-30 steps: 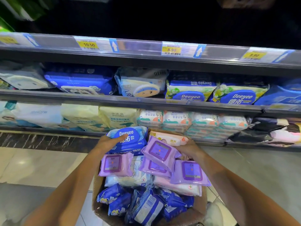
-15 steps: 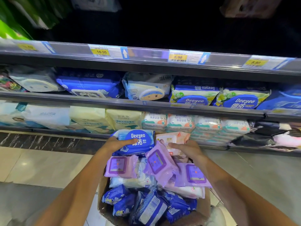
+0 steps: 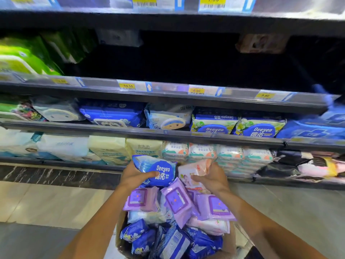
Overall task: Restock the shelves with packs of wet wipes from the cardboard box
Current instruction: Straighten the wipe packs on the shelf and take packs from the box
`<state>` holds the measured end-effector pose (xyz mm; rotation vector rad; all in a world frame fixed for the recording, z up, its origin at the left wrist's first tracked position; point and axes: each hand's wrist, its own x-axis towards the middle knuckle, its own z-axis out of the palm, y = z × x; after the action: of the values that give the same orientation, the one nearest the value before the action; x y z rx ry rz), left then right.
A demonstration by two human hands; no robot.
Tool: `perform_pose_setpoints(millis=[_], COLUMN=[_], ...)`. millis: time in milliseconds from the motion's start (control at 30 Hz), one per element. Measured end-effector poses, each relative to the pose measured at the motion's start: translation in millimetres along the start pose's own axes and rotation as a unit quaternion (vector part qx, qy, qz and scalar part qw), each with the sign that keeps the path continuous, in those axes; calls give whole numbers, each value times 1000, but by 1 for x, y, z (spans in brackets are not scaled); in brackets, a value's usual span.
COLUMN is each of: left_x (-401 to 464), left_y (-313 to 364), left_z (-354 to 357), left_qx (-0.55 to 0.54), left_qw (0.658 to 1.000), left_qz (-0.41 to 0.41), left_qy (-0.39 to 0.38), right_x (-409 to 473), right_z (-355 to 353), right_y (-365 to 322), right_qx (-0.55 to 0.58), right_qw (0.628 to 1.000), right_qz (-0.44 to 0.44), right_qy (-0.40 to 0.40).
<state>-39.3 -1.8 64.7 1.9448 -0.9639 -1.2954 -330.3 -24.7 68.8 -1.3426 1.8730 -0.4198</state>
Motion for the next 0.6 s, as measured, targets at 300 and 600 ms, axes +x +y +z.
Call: perform_pose_setpoints(millis=[300,600], left_x=[-85,-160], left_y=[58,151], left_z=[-36,-41], left_qx=[-91,-115], left_qw=[989,965], left_qz=[108,228], left_qy=[32,67], right_x=[-48,-116], right_z=[-92,-208], right_y=[-15,-45], right_qx=[109,237], right_qw=[990,953], right_qz=[-81,-162], right_qy=[48,100])
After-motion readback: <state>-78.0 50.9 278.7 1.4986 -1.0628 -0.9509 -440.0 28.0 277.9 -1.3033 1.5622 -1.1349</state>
